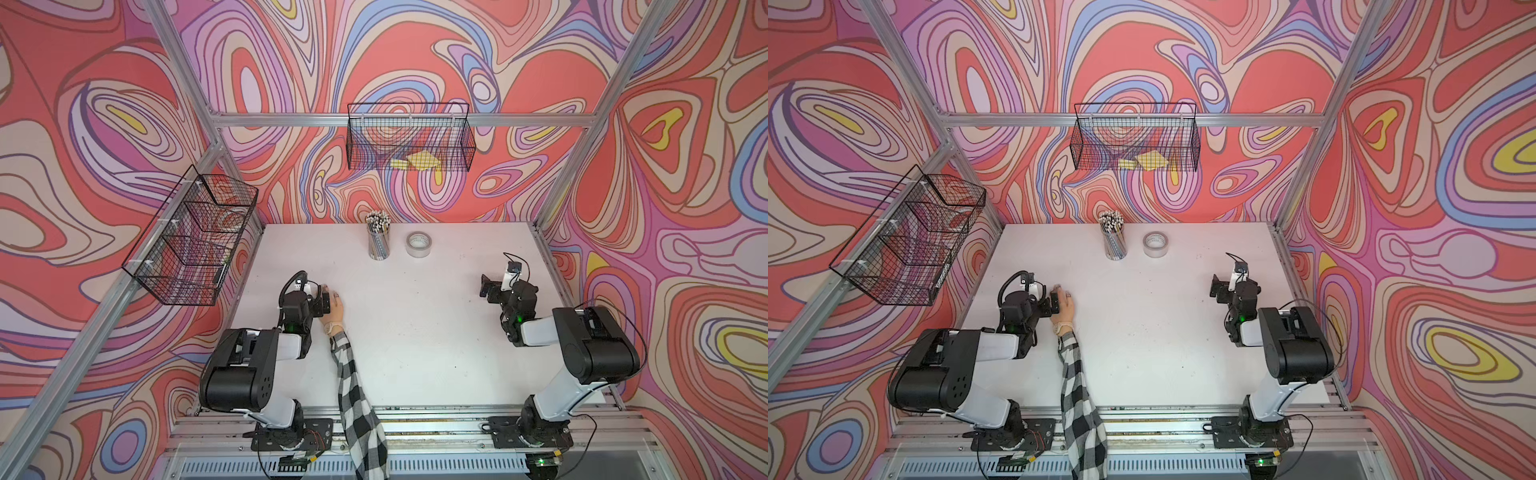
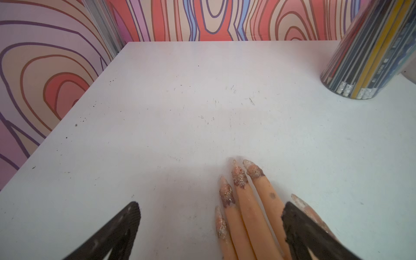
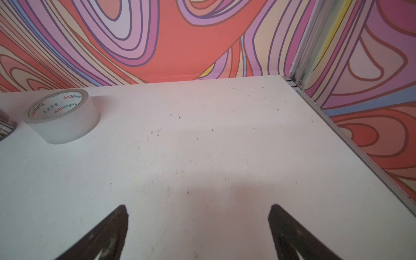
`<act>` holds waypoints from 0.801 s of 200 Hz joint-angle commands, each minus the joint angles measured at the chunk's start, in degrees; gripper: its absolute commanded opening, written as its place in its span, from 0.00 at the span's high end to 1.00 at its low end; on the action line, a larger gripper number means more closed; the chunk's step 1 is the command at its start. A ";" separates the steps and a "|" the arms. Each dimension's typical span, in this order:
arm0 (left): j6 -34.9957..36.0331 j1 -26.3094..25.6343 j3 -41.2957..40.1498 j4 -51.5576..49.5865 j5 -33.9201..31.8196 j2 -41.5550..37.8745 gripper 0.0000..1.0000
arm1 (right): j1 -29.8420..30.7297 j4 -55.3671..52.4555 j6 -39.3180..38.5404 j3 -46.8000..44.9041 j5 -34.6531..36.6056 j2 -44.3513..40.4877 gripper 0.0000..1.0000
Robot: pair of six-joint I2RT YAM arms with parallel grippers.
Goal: Take off the watch
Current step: Adjust the hand at the center of the board.
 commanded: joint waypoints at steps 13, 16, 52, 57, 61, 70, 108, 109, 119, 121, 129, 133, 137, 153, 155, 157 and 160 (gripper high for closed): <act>0.66 0.33 0.11 2.11 0.44 -0.18 0.01 | -0.16 0.29 -0.70 0.05 -0.48 0.07 0.02; 0.66 0.31 0.10 2.10 0.41 -0.27 0.01 | -0.20 0.29 -0.67 0.05 -0.48 0.05 0.02; 0.83 0.31 0.10 2.00 0.48 -0.23 0.01 | -0.15 0.29 -0.70 0.05 -0.51 0.04 0.02; 0.79 0.33 0.14 2.00 0.31 -0.17 0.01 | -0.19 0.30 -0.70 0.09 -0.48 0.04 0.02; 0.57 0.31 0.13 2.07 -0.41 -0.26 0.01 | -0.18 0.38 -0.64 0.07 -0.50 0.04 0.02; -0.54 0.31 -0.24 2.53 -2.93 -0.33 0.01 | -0.14 0.35 -0.68 0.05 -0.52 -0.03 0.02; -1.36 0.49 -0.31 3.06 -4.42 -0.07 0.01 | -0.19 0.21 -0.59 0.13 -0.73 0.04 0.02; -1.36 0.49 -0.30 3.06 -4.45 -0.05 0.01 | -0.16 0.21 -0.62 0.13 -0.73 0.09 0.02; -1.43 0.53 -0.10 2.61 -4.04 -0.20 0.00 | -0.14 -0.05 -0.54 0.28 -0.76 0.13 0.02; -1.29 0.50 -0.05 2.40 -3.79 -0.16 0.01 | -0.16 -0.10 -0.55 0.30 -0.79 0.13 0.02; -0.62 0.56 0.07 2.15 -1.89 -0.26 0.01 | -0.14 -0.15 -0.46 0.31 -0.88 0.13 0.02; -0.43 0.66 0.14 1.95 -1.07 -0.35 0.00 | -0.14 -0.21 -0.40 0.31 -0.88 0.13 0.02; -0.32 0.74 0.16 1.79 -0.45 -0.38 0.01 | -0.14 -0.21 -0.34 0.31 -0.93 0.13 0.02; -0.25 0.86 -0.17 2.36 -0.80 -0.54 0.01 | -0.14 0.83 -0.52 -0.27 -0.12 -0.24 0.02; -0.34 0.84 -0.24 2.53 -1.09 -0.68 0.01 | -0.14 0.89 -0.54 -0.32 0.18 -0.44 0.02; -0.42 0.77 -0.26 2.60 -1.30 -0.78 0.01 | -0.14 0.90 -0.46 -0.49 0.43 -0.76 0.02; -0.62 0.79 -0.31 2.43 -1.82 -1.27 0.01 | -0.15 0.79 -0.28 -0.67 0.71 -1.32 0.02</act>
